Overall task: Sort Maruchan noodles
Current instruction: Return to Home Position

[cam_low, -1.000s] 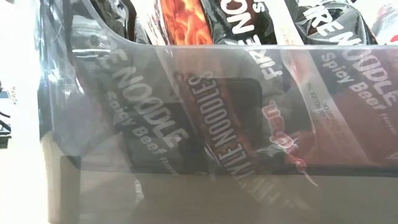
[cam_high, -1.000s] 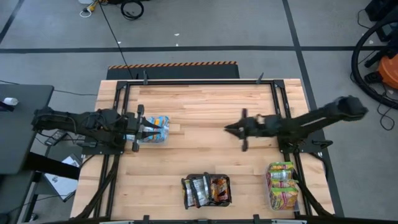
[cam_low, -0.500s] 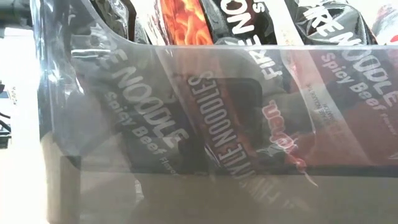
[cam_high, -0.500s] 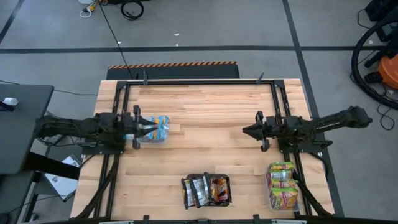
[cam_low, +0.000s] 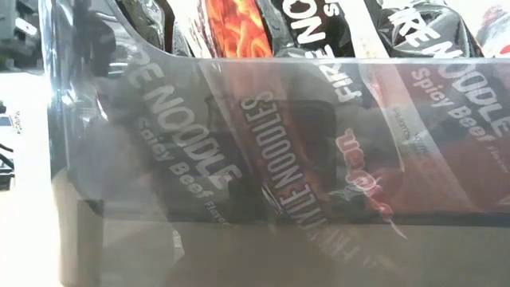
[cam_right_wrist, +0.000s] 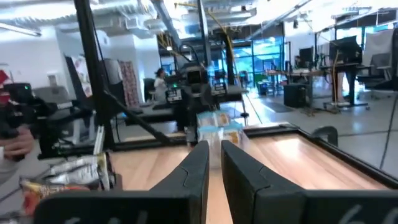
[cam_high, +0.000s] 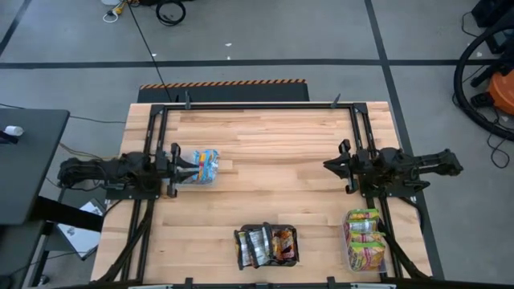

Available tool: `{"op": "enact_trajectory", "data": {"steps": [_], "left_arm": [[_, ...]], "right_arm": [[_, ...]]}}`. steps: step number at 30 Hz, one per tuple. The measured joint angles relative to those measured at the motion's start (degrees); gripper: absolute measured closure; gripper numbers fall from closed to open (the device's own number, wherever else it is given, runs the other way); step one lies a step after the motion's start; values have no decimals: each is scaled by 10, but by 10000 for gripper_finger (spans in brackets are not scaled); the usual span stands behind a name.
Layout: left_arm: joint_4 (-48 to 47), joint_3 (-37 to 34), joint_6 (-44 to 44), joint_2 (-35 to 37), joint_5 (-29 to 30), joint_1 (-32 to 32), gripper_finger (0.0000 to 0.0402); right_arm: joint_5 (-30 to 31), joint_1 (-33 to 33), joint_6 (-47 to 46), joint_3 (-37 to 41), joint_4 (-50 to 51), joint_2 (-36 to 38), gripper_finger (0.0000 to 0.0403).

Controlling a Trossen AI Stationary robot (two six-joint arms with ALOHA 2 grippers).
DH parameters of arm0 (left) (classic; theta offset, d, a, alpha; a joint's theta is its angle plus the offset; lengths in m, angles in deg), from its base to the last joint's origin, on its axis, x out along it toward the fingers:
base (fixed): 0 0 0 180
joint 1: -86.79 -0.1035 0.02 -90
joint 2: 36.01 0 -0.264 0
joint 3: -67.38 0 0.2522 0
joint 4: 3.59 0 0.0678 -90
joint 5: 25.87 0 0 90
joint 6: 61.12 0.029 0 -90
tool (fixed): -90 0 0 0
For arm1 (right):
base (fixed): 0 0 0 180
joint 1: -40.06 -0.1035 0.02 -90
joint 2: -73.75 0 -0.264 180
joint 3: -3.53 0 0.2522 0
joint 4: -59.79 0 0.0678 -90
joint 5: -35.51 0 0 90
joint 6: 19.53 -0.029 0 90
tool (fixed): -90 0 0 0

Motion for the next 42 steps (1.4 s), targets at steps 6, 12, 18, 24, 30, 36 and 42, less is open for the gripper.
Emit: {"op": "enact_trajectory", "data": {"steps": [6,12,18,24,30,36,42], "left_arm": [[14,-20,4,-3,-4,0,308],[1,-20,24,-4,-4,0,308],[4,-20,34,-4,6,0,308],[6,-21,35,-4,8,0,308],[6,-21,34,-4,8,0,308],[7,-21,34,-4,8,0,308],[8,-21,35,-4,8,0,308]], "right_arm": [[31,12,-2,0,16,0,355],[39,24,24,0,41,-3,355],[39,26,56,0,66,-4,355],[38,27,51,0,63,-4,355],[37,26,51,0,63,-4,355],[37,26,50,0,63,-4,355],[37,27,50,0,63,-4,355]]}}
